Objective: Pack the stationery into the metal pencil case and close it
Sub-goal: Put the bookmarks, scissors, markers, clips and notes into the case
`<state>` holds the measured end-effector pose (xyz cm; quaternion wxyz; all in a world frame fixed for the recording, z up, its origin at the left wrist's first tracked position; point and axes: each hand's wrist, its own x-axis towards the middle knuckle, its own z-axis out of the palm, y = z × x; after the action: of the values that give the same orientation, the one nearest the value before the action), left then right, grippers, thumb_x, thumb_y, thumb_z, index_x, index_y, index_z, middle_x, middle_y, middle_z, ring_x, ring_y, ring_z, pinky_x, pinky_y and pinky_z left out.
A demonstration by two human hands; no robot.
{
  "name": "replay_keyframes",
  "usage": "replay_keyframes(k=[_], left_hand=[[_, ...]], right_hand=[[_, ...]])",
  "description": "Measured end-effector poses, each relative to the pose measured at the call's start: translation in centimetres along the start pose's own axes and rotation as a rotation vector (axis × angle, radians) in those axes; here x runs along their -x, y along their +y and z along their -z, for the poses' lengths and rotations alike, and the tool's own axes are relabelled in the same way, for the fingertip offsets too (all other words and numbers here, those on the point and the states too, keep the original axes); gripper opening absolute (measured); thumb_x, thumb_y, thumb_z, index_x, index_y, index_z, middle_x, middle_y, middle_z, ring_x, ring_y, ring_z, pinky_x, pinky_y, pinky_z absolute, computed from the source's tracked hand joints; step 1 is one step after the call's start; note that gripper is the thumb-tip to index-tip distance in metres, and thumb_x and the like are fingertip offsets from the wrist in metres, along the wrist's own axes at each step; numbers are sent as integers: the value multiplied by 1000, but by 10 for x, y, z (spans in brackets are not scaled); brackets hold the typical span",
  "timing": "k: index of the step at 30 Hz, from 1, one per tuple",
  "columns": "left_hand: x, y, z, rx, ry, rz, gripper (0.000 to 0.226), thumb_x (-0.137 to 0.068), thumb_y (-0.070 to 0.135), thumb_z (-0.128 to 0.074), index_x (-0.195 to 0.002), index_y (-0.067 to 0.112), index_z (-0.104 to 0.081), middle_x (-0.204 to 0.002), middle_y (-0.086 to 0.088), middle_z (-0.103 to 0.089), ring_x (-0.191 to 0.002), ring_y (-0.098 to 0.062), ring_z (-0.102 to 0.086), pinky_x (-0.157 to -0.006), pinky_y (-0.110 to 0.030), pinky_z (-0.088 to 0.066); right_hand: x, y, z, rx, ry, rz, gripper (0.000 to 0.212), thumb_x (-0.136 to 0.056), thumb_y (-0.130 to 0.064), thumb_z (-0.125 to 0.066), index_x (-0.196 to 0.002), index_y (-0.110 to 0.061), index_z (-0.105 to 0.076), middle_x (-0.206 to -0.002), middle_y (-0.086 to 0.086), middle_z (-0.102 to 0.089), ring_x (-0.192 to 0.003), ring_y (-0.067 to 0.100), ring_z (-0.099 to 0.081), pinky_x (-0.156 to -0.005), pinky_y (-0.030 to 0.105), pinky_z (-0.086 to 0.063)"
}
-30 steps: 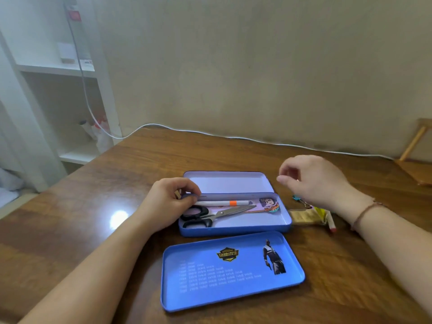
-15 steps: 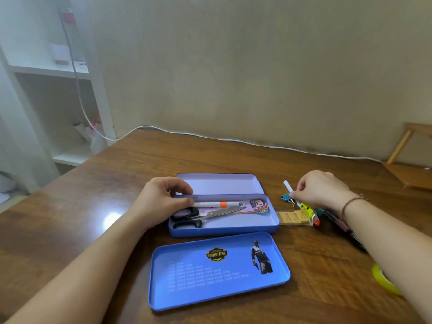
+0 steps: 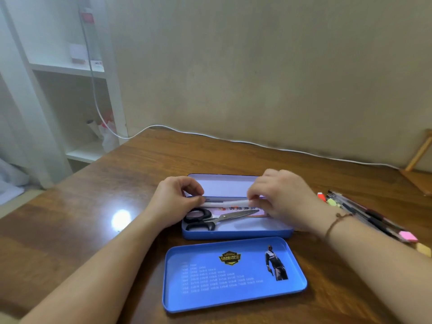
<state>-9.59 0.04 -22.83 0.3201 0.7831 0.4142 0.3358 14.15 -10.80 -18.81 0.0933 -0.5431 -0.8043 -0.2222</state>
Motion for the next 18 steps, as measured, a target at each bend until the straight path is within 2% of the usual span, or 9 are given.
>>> replay_keyframes(k=[3, 5, 7, 9, 13, 16, 18], left_hand=[[1, -1, 0, 0, -7, -5, 13, -76, 17, -80, -73, 26, -71, -66, 10, -67, -47, 2, -48, -51, -10, -39], [1, -1, 0, 4, -15, -12, 10, -77, 20, -80, -74, 26, -72, -61, 15, -65, -47, 2, -48, -50, -11, -38], [1, 0, 0, 7, -31, -24, 9, -77, 25, -80, -74, 27, -72, -62, 20, -65, -48, 2, -47, -51, -12, -37], [0, 1, 1, 0, -48, -34, 10, -74, 30, -83, -75, 29, -73, -70, 15, -69, -50, 2, -47, -54, -16, -37], [1, 3, 1, -4, -64, -28, 15, -69, 30, -87, -75, 30, -73, -77, 11, -69, -49, 4, -48, -52, -16, -35], [2, 3, 1, -19, -62, -31, 14, -71, 30, -86, -74, 31, -73, -74, 13, -67, -50, 7, -49, -54, -18, -36], [3, 3, 1, -26, -27, -62, 10, -75, 29, -83, -74, 29, -72, -66, 17, -64, -52, 7, -50, -55, -17, -35]], right_hand=[[-13, -14, -10, 2, -66, -25, 13, -81, -41, -66, -78, -29, -70, -76, -10, -68, -72, 20, -59, -58, 30, -42], [-19, -20, -7, -121, -121, -202, 20, -84, -51, -64, -84, -31, -68, -82, -12, -64, -81, 14, -54, -66, 29, -37], [-24, -25, -6, -244, -149, -367, 26, -78, -57, -67, -78, -32, -64, -78, -14, -60, -83, 11, -51, -69, 29, -36], [-29, -31, -6, -315, -165, -477, 32, -72, -60, -71, -70, -29, -60, -74, -14, -58, -86, 12, -51, -72, 30, -38], [-34, -37, -4, -353, -230, -514, 37, -72, -65, -68, -71, -29, -59, -77, -13, -60, -90, 14, -50, -79, 34, -40], [-20, -22, 16, -360, -132, -523, 31, -80, -62, -59, -80, -31, -64, -78, -12, -62, -81, 12, -55, -72, 34, -48], [0, -1, 35, -305, -17, -632, 24, -83, -53, -62, -77, -30, -63, -72, -11, -63, -73, 16, -59, -66, 36, -52]])
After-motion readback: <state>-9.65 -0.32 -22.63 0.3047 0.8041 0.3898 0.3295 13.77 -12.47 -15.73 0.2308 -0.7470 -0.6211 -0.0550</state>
